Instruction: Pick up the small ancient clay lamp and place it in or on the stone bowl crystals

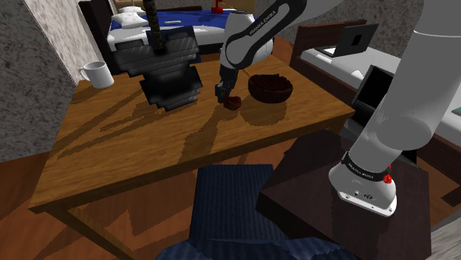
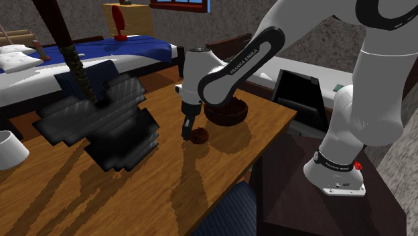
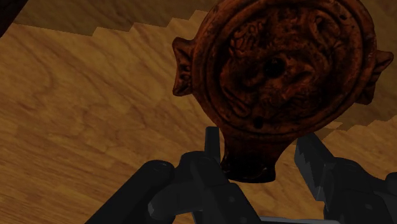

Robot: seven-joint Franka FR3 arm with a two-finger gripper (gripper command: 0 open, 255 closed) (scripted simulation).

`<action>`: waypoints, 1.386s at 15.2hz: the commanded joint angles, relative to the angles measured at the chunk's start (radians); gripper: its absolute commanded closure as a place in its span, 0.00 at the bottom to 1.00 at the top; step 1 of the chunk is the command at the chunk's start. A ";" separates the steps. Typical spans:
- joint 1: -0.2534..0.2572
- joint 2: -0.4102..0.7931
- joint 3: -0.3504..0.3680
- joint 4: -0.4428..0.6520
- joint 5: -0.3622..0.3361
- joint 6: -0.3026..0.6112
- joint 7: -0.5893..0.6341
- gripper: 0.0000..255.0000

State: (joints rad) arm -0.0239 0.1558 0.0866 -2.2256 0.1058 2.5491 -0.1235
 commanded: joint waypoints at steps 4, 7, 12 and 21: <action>0.000 0.000 0.000 0.000 0.000 0.000 0.000 1.00; 0.000 -0.018 0.000 0.007 -0.001 -0.025 0.002 1.00; -0.001 -0.061 -0.001 0.028 -0.003 -0.089 0.007 1.00; -0.003 -0.125 -0.003 0.080 -0.007 -0.204 0.016 1.00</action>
State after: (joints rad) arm -0.0266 0.0413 0.0842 -2.1524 0.0991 2.3619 -0.1088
